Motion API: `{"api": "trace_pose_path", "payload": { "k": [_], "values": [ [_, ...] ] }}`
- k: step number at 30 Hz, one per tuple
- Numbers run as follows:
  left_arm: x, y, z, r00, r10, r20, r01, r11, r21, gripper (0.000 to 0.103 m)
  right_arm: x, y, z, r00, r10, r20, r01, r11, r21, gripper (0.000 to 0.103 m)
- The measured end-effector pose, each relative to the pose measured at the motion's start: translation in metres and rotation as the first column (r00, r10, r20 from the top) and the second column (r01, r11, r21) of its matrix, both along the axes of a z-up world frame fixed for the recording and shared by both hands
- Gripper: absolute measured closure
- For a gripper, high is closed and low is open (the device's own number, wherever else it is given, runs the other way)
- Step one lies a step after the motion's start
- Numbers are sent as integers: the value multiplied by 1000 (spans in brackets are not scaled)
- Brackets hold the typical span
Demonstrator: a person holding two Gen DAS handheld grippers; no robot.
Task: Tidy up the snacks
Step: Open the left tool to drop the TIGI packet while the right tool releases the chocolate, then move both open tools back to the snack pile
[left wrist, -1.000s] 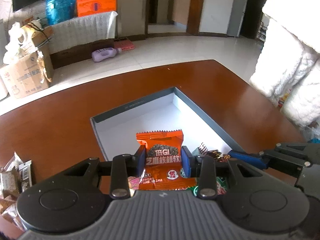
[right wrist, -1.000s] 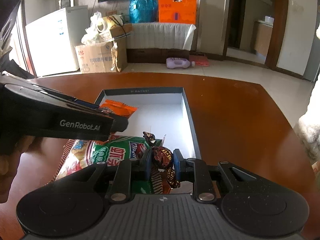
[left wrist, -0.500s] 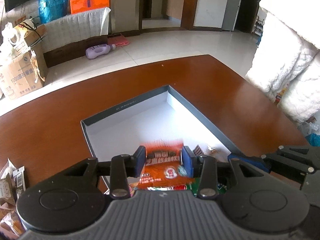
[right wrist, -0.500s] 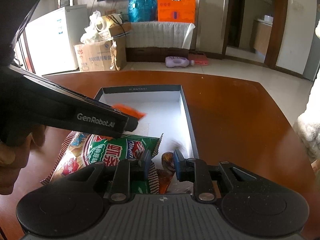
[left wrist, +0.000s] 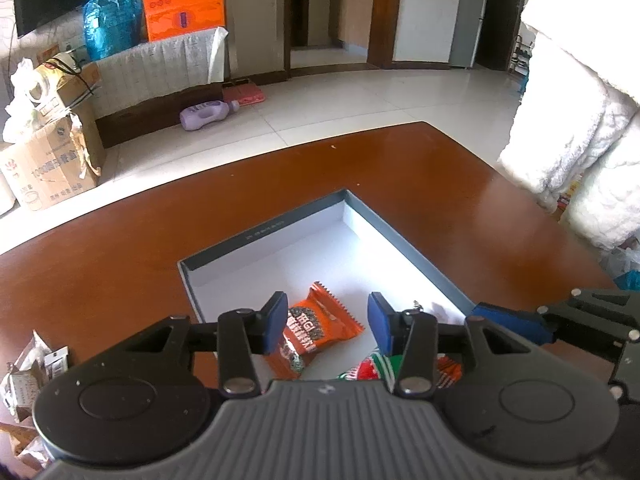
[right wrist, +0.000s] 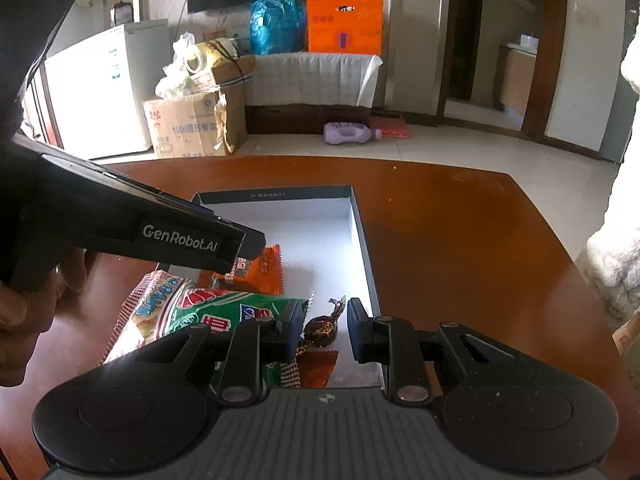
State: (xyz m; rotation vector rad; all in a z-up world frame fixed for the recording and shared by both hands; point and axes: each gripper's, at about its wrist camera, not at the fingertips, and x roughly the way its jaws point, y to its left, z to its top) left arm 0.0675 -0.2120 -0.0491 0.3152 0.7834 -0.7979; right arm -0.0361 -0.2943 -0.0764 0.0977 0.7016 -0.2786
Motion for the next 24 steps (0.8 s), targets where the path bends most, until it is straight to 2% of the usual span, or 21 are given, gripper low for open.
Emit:
{"api": "trace_pose_path", "payload": {
  "k": [3,7,10,11,13,15,24],
  "values": [
    [0,4,3,1000,12,10,-12,1000,5,59,0,2,3,1000,1,7,-1,1000,-2,76],
    [0,12,10,999,39,34,-39,999,5,49,1,5,9,1000,2,23,-2,1000,-11,73],
    [2,21,15,998,54,40,-55,999,2,47,2,8,15,999,4,36,-4,1000,-14,72],
    [2,25,17,997,60,42,-60,998,3,42,3,9,17,999,7,41,-7,1000,-14,72],
    [1,34,21,996,75,52,-75,997,1,39,4,13,21,999,13,47,-12,1000,-13,65],
    [1,42,24,995,79,57,-80,997,7,39,5,18,24,998,21,54,-20,1000,-15,61],
    [2,87,33,988,141,62,-142,990,10,39,14,45,41,995,72,71,-71,997,-25,61]
  ]
}}
